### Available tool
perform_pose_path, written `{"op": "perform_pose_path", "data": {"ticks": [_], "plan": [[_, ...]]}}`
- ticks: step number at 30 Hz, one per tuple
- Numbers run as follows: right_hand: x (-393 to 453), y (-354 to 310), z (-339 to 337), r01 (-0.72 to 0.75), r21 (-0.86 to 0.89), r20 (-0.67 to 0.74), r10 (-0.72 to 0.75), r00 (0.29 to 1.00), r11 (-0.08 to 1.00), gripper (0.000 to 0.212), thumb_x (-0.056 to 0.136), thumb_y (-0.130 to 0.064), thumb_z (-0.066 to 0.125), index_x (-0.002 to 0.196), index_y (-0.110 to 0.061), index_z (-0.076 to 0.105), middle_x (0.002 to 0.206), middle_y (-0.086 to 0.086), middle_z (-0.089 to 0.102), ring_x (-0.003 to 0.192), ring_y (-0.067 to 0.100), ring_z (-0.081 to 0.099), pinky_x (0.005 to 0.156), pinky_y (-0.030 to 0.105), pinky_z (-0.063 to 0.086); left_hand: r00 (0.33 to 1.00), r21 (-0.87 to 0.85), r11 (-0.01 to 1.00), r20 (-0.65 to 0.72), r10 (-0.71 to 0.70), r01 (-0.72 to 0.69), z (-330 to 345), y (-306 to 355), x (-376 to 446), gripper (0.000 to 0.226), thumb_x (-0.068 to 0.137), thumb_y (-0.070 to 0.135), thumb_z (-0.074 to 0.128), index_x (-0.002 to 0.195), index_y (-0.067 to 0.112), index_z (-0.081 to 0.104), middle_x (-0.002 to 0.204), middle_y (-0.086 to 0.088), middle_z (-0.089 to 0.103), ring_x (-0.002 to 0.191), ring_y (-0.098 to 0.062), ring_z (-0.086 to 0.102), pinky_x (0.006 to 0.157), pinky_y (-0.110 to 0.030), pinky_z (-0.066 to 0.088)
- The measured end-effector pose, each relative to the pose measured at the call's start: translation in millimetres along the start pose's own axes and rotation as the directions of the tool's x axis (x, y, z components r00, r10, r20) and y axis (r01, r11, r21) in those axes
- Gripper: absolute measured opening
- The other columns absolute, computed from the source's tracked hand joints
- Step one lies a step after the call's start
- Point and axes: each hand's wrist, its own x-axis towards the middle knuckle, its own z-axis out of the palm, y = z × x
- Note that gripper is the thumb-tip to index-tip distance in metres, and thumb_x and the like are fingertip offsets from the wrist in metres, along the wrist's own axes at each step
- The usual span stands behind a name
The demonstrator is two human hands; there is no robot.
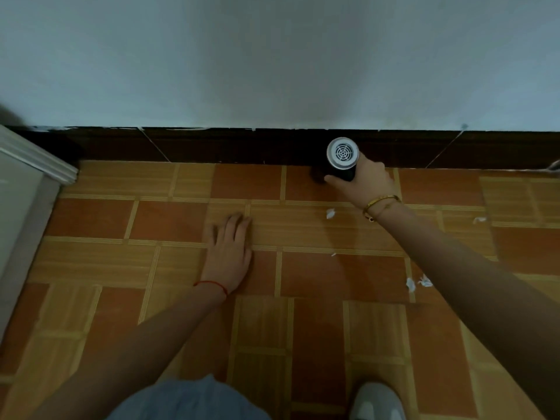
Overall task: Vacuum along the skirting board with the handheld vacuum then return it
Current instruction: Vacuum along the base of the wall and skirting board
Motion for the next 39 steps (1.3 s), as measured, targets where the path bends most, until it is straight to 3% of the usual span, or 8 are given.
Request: {"op": "perform_pose_path", "data": {"ticks": [6,9,17,22,29,32,36,39], "plan": [[1.7,4.2,-7.2,0.006,0.005,0.046,-0.007,0.999,1.000,0.069,0.076,-0.058,0.065,0.130,-0.018,0.048,0.116,0.011,0.063,0.112,0.030,0.056,0.086,0.042,0.052,0.999,-0.068,0.998,0.046,-0.002,0.005,-6.9,37.2,-13.3,0.055,0.096,0.022,0.043,0.150,0.016,0.033,0.157,-0.011,0.030,0.149,-0.028,0.020,0.123,-0.057,0.009],[-2.8,12.9,-10.2,-0.034,0.000,0.000,0.034,0.999,0.999,0.068,0.077,-0.057,0.064,0.128,-0.016,0.048,0.115,0.013,0.063,0.109,0.030,0.058,0.082,0.039,0.052,1.000,-0.096,0.995,0.024,0.009,-0.007,-5.6,56.7,-11.9,0.056,0.094,0.030,0.027,0.148,0.017,0.033,0.156,-0.010,0.030,0.149,-0.028,0.021,0.122,-0.057,0.010],[-10.6,26.3,-36.2,0.026,-0.006,0.124,-0.025,0.992,1.000,0.059,0.078,-0.053,0.067,0.120,-0.013,0.054,0.108,0.005,0.066,0.101,0.023,0.061,0.076,0.028,0.046,1.000,-0.124,0.992,0.009,-0.002,0.003,10.9,89.6,10.4,0.062,0.092,0.033,0.019,0.150,0.017,0.033,0.158,-0.010,0.030,0.150,-0.029,0.020,0.121,-0.059,0.014],[-21.9,25.7,-47.4,0.060,0.089,0.262,-0.081,0.962,0.994,0.028,0.083,-0.042,0.068,0.092,-0.020,0.054,0.064,-0.009,0.052,0.057,0.006,0.049,0.061,0.026,0.042,0.999,-0.090,0.996,-0.031,-0.022,0.019,33.1,86.9,15.0,0.056,0.097,0.030,0.025,0.151,0.017,0.032,0.158,-0.010,0.032,0.149,-0.028,0.024,0.120,-0.059,0.016],[-35.2,27.3,-55.1,0.067,0.047,0.354,-0.079,0.932,0.997,0.029,0.084,-0.046,0.065,0.076,-0.021,0.050,0.054,-0.003,0.058,0.035,0.005,0.052,0.049,0.027,0.052,0.994,-0.104,0.995,-0.107,-0.015,0.004,39.3,84.5,12.0,0.053,0.100,0.030,0.029,0.152,0.018,0.032,0.158,-0.006,0.031,0.149,-0.024,0.022,0.122,-0.055,0.010],[-39.7,27.5,-54.5,0.095,0.034,0.279,-0.100,0.955,0.995,0.028,0.083,-0.045,0.066,0.085,-0.024,0.048,0.057,-0.009,0.053,0.035,-0.005,0.051,0.047,0.020,0.046,0.994,-0.106,0.994,-0.108,-0.005,-0.006,39.0,83.8,12.5,0.053,0.100,0.030,0.030,0.152,0.018,0.033,0.158,-0.006,0.032,0.149,-0.024,0.022,0.121,-0.056,0.010],[-53.7,27.3,-56.4,0.109,-0.001,0.455,-0.097,0.885,0.994,0.029,0.082,-0.048,0.065,0.071,-0.028,0.048,0.055,-0.001,0.060,0.034,0.002,0.051,0.047,0.019,0.047,0.994,-0.098,0.995,-0.111,0.002,-0.013,39.5,82.3,12.2,0.054,0.100,0.030,0.031,0.152,0.017,0.034,0.158,-0.007,0.032,0.149,-0.025,0.022,0.121,-0.058,0.011],[-65.2,30.2,-55.5,0.128,-0.019,0.410,-0.109,0.905,0.992,0.030,0.081,-0.045,0.068,0.082,-0.020,0.051,0.060,-0.011,0.053,0.045,0.000,0.048,0.050,0.013,0.039,0.993,-0.108,0.994,-0.116,-0.001,-0.012,39.0,82.6,11.8,0.054,0.100,0.030,0.031,0.152,0.017,0.034,0.158,-0.007,0.032,0.149,-0.025,0.023,0.121,-0.058,0.011]]}}
